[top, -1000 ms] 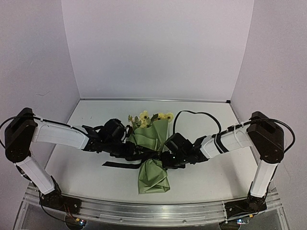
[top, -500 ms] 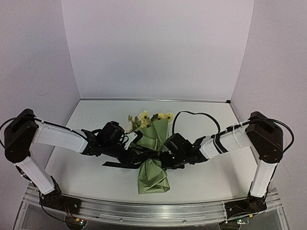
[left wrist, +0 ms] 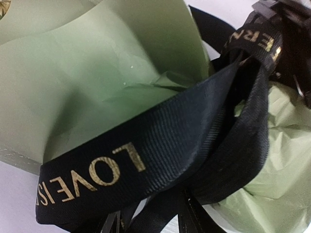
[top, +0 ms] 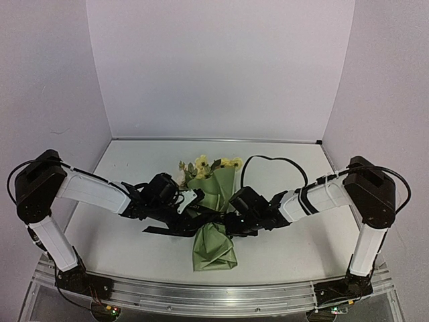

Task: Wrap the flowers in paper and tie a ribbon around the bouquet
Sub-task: Flatten the half-tied ribbon on the folded bouquet.

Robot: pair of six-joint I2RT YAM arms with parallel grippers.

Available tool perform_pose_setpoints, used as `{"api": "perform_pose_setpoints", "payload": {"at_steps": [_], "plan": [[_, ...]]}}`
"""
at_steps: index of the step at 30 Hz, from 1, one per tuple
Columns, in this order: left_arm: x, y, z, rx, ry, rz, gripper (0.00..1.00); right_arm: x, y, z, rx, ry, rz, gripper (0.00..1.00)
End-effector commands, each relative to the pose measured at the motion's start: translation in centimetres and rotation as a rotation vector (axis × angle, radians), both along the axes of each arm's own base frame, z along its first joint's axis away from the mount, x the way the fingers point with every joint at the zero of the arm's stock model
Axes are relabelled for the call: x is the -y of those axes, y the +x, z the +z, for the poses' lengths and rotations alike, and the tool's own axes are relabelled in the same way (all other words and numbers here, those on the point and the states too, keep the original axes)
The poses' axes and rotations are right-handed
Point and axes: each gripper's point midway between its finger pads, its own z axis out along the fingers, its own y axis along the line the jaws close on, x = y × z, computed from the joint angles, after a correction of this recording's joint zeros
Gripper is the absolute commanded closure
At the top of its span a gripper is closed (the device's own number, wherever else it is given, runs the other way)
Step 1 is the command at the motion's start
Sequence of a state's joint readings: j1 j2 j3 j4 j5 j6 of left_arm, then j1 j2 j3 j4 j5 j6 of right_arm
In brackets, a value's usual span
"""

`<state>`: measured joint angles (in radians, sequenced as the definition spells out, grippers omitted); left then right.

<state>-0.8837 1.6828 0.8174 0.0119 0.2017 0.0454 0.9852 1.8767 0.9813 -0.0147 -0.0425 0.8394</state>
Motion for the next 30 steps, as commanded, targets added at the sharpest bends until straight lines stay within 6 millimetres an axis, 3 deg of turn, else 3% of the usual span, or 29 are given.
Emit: {"api": "perform_pose_setpoints", "payload": {"at_steps": [1,6,8,14,30], "plan": [[0.9,2.3,1.8,0.100,-0.026,0.023,0.56,-0.6,0.4,0.2,0.022,0.017,0.002,1.00],[0.9,2.7,1.7,0.102,-0.022,0.021,0.55,-0.5,0.5,0.1,0.022,0.017,-0.002,1.00],[1.4,2.3,1.6,0.079,-0.034,-0.007,0.61,-0.5,0.5,0.1,0.022,0.016,-0.002,1.00],[1.9,1.1,2.3,0.020,-0.080,-0.036,0.99,-0.1,0.6,0.2,0.038,0.005,-0.005,1.00],[-2.8,2.1,3.5,0.030,-0.067,0.188,1.00,5.1,1.0,-0.1,0.083,-0.070,-0.090,1.00]]}}
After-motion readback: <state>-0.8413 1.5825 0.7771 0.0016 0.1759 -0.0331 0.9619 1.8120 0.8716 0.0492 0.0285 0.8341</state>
